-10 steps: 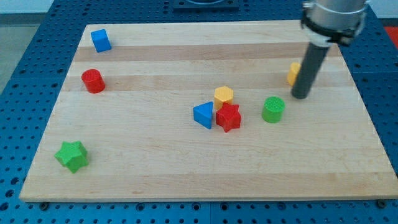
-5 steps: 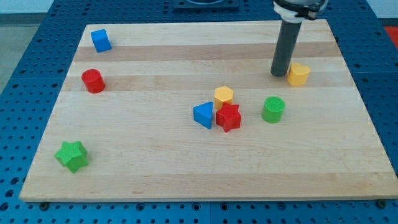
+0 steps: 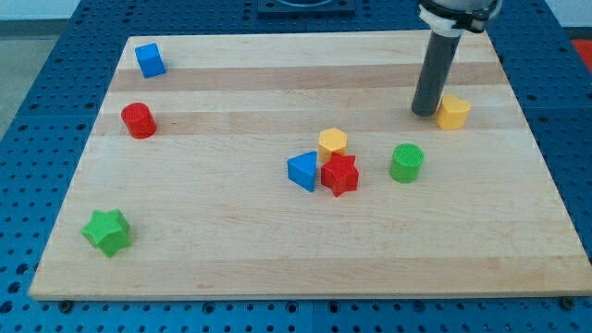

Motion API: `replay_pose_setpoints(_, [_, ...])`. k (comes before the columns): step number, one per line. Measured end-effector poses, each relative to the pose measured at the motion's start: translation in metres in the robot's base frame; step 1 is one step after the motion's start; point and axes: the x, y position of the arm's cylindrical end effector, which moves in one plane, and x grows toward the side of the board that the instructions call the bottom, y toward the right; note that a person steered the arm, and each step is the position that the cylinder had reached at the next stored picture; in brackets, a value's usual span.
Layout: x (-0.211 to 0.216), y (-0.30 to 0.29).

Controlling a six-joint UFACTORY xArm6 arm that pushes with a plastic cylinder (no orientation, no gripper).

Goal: Move the yellow heart to the right center

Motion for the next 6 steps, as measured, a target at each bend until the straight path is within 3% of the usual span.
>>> replay_pose_setpoints(5, [0.001, -0.032])
replay_pose_setpoints(6, [0.03, -0.039])
